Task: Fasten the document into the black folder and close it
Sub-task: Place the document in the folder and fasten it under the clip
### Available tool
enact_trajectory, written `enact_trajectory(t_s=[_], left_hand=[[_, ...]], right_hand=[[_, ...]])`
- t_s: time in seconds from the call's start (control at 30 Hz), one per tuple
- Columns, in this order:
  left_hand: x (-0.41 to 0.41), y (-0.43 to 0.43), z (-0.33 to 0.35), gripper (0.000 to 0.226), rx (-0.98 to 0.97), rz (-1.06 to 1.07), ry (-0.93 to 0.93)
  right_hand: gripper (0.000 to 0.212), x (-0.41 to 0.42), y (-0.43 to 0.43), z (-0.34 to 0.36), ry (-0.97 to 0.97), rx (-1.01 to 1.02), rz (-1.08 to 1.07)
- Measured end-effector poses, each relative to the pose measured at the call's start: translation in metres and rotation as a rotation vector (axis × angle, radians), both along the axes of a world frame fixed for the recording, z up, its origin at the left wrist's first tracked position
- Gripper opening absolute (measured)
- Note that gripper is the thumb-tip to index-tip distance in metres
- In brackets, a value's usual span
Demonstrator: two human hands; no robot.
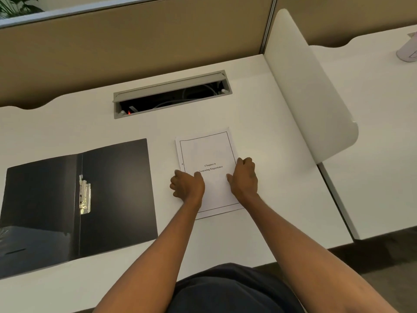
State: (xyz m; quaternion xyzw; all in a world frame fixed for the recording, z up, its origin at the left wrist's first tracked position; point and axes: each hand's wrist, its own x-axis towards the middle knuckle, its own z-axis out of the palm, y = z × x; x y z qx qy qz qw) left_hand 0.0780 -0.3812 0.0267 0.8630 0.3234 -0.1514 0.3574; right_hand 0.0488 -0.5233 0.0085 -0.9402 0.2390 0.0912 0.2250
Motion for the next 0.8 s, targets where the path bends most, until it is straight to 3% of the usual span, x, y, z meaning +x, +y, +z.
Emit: enact_trajectory(t_s=[0.13,0.27,0.53,0.7,0.8], left_hand=[[0.017,0.017,-0.008,0.04,-0.243,0.202,0.016],[0.029,0.035,-0.012,0.014,-0.438,0.227,0.003],[0.031,0.068,-0.016,0.006,-0.618,0.21,0.068],[0.026,0.079,-0.017,0.021,-0.7,0.201,0.081],[0.024,0.082,-0.017,0.014,-0.711,0.193,0.056]], right_hand=[[0.038,0.002,0.001,-0.001,0.003,-0.016,0.003],[0.039,0.004,0.003,0.0,0.019,-0.043,0.01],[0.04,0.005,0.003,0.0,0.039,-0.078,0.032],[0.041,0.004,0.004,0.001,0.036,-0.098,0.034],[0.042,0.004,0.004,0.002,0.037,-0.09,0.036]])
